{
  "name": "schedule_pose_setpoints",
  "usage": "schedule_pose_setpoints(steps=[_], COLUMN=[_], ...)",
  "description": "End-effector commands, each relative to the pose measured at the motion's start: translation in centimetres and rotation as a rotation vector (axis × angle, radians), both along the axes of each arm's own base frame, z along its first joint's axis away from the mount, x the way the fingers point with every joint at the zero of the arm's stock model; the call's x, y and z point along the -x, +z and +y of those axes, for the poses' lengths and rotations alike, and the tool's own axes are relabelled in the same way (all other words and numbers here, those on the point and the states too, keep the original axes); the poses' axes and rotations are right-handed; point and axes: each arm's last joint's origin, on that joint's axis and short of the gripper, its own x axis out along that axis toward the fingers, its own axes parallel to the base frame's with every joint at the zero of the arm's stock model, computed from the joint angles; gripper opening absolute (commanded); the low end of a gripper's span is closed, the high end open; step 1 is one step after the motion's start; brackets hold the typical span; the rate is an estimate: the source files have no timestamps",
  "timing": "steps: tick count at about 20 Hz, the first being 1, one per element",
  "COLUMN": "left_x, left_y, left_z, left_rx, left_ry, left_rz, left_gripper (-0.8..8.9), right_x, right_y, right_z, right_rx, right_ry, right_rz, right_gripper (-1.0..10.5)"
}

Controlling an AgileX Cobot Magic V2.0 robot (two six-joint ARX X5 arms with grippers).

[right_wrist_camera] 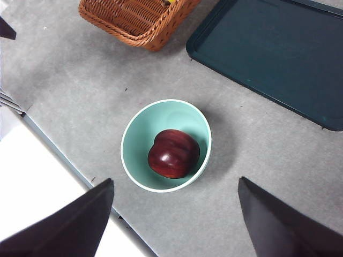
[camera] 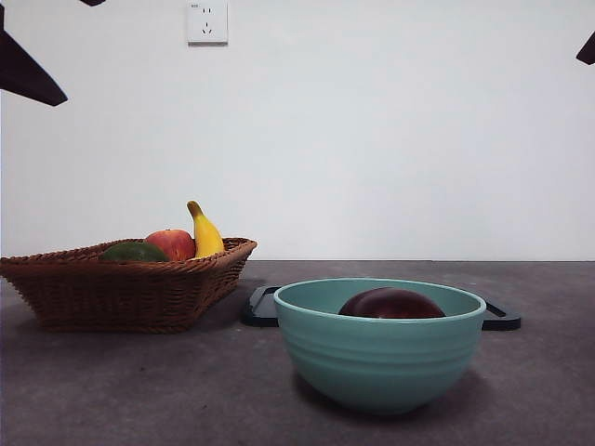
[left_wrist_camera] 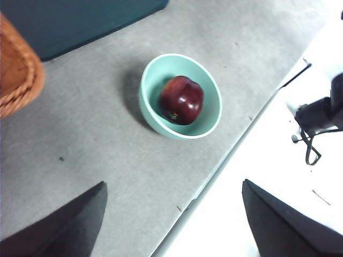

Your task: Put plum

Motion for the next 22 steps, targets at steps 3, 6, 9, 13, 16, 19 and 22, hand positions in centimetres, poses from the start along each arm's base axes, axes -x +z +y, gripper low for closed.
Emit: schedule_pose_setpoints(steps=[3,6,9,13,16,19,22], left_x=[-0.1,-0.1,-0.1,-0.1,-0.1,-0.1,-0.1], left_y=[0.3,0.3,0.3,0.3,0.3,0.3,0.3], left_z=[-0.2,-0.3,-0.3,-0.3,-0.3,-0.3,-0.3], left_rx=[0.006,0.007,0.007,0.007,0.007,0.007,0.007], left_ry=[-0.029,-0.03,-0.03,-0.03,-0.03,-0.03,-0.03], left_rz=[-0.029,-0.03,-0.03,-0.03,-0.03,-0.03,-0.03], left_gripper=[4.03,4.03,4.03,4.03,4.03,4.03,4.03], right_x=[-0.1,-0.1,-0.4,-2.1,-4.3,-6.3,-8.1], right_y=[0.5,0.5,0.3,-0.8,-2.3,-4.1,-6.0], right_z=[0.1,0.1,0.2,0.8,1.7,3.1,4.9], right_rx=[-0.002,-0.002,0.003,0.044,0.079,0.119,0.156], right_ry=[0.011,0.011,0.007,-0.031,-0.025,-0.006,0.024], right_rz=[-0.02,-0.02,-0.003,0.075,0.149,0.2,0.221], right_gripper=[3.7,3.7,3.7,3.7,3.7,3.7,3.7])
